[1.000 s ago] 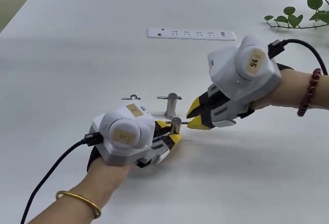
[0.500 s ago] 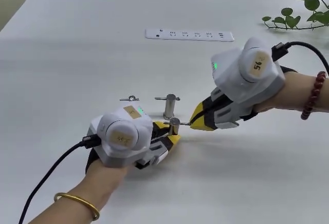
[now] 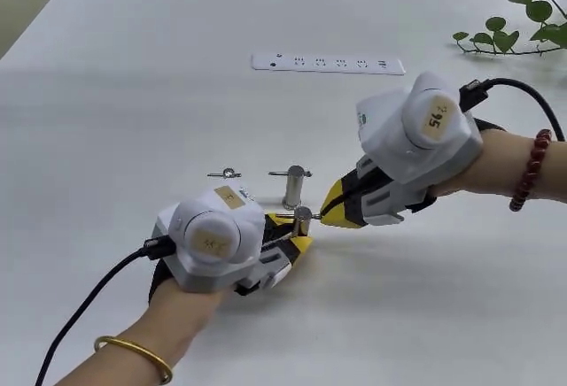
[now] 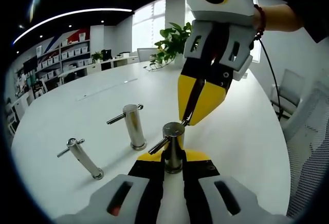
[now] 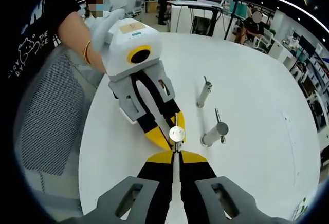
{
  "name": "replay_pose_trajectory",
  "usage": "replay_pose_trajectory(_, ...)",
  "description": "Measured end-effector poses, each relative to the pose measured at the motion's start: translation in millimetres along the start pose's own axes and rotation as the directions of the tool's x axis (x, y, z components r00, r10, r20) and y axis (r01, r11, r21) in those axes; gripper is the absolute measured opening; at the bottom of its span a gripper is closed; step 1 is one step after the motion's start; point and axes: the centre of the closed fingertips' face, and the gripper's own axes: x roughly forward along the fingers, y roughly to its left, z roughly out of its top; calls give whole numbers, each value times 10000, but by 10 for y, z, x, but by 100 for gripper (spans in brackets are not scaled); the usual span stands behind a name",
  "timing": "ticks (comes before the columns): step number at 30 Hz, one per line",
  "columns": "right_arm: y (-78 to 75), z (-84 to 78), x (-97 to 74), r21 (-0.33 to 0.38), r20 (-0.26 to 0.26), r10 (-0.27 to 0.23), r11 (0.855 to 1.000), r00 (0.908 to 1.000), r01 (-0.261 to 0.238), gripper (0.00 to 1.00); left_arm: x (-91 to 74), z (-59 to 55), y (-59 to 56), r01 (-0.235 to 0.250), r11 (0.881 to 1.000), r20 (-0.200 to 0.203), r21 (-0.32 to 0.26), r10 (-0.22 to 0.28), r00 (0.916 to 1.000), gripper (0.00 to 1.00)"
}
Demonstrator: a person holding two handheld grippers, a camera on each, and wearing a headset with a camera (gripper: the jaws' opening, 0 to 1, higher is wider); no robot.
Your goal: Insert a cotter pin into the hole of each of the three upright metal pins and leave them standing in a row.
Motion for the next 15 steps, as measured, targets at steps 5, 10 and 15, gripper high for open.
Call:
replay_pose_trajectory(5,-10,22,17,-174,16,7,9998,10000,-7,0,-3,0,0,-24,10000,-13,-9,24,10000,10)
replay_pose_trajectory(10,-6,22,20,-271,-17,10,9996,10000,-10,0,-3,-1,-1,-28,10000,-27,-46,28,10000,10)
replay_pose_trajectory(15,-6,22,25,-268,-3,6,9996,10000,-6,0,3,-3,-1,-42,10000,-67,66,42,10000,10)
